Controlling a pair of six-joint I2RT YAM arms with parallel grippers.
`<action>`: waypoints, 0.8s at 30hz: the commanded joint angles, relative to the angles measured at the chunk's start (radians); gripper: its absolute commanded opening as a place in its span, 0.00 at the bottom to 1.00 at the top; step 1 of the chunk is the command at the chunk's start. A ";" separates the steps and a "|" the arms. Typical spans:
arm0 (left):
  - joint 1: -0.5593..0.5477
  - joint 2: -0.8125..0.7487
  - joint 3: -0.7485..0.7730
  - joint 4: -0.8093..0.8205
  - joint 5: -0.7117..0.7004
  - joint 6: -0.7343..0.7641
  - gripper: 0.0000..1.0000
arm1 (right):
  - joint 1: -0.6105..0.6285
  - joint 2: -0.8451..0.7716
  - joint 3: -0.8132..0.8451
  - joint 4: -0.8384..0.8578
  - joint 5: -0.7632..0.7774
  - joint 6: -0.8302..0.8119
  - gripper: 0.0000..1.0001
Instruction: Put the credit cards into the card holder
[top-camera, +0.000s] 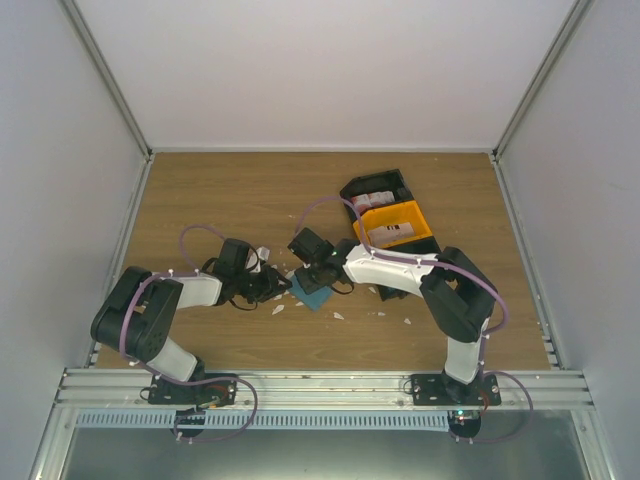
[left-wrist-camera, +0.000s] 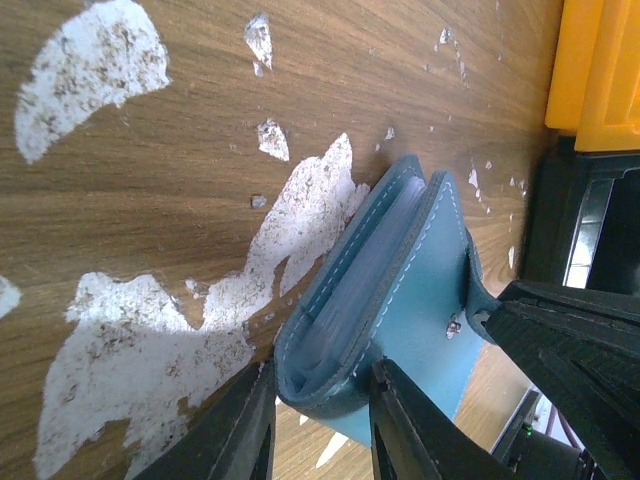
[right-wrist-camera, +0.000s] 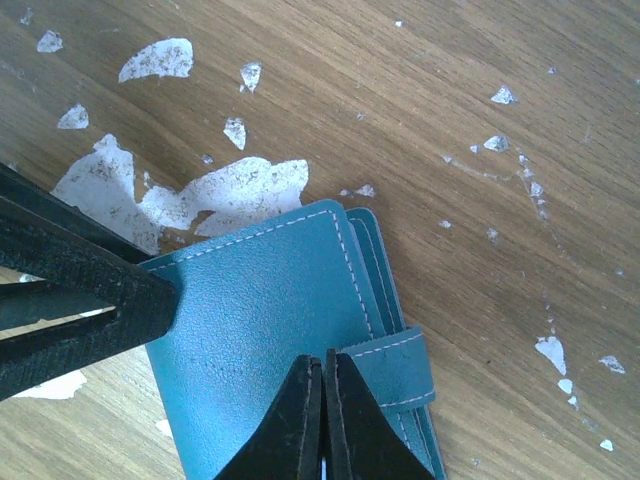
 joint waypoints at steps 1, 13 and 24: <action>-0.009 0.014 0.013 0.016 -0.006 0.023 0.30 | 0.014 0.015 0.010 -0.020 0.028 -0.052 0.01; -0.009 0.019 0.016 0.012 -0.007 0.026 0.29 | 0.051 0.052 0.046 -0.045 0.071 -0.095 0.01; -0.009 0.021 0.014 0.014 -0.006 0.026 0.29 | 0.071 0.075 0.054 -0.060 0.091 -0.098 0.01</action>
